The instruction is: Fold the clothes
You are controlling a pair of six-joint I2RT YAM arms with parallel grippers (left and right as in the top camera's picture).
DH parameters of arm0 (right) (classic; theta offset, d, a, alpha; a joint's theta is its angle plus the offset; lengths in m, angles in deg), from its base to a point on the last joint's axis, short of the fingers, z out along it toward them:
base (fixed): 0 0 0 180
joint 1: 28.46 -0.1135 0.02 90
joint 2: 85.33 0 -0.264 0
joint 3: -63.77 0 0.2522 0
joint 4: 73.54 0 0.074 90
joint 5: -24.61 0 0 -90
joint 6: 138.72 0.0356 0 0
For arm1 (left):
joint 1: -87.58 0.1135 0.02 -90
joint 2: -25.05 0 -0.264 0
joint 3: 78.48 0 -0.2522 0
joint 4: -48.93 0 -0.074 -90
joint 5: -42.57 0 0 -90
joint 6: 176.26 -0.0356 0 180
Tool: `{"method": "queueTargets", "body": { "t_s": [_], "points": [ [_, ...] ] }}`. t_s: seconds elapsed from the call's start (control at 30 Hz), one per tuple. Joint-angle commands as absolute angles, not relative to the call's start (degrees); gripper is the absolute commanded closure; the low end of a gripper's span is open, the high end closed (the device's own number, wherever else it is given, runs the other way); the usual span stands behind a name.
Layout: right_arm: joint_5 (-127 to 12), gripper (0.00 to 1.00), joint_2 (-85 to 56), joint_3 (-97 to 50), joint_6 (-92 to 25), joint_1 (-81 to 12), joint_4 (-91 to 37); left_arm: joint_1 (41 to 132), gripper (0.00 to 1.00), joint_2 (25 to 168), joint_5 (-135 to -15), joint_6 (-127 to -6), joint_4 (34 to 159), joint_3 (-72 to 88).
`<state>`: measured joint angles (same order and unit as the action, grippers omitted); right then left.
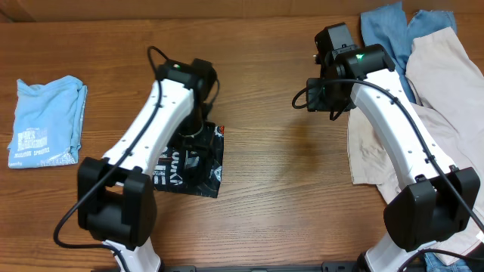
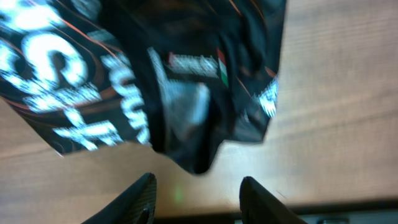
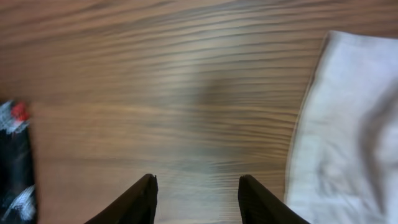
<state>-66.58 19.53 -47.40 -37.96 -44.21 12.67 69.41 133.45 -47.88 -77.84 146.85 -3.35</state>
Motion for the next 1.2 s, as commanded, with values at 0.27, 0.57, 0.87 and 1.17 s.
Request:
{"method": "queueTargets", "body": {
  "t_s": [0.27, 0.57, 0.87, 1.17],
  "points": [
    [-37.75, 0.55, 20.73, -47.84, -55.18, -55.07, 5.32, 84.75, 0.51, 130.48, -47.12, -70.56, 137.03, 0.65],
    [-36.59, 0.56, 27.64, -47.71, -43.88, -67.24, -7.35, 92.58, 0.56, 131.68, -49.45, -71.72, 127.11, 11.62],
    [-38.32, 0.52, 36.73, -47.71, -43.84, -69.34, -15.96, 93.19, 0.55, 131.98, -49.43, -72.96, 120.51, 18.07],
    [-39.87, 0.52, 42.74, -47.71, -44.23, -69.39, -18.24, 93.19, 0.53, 131.98, -49.43, -72.96, 118.08, 20.82]
  ]
}}
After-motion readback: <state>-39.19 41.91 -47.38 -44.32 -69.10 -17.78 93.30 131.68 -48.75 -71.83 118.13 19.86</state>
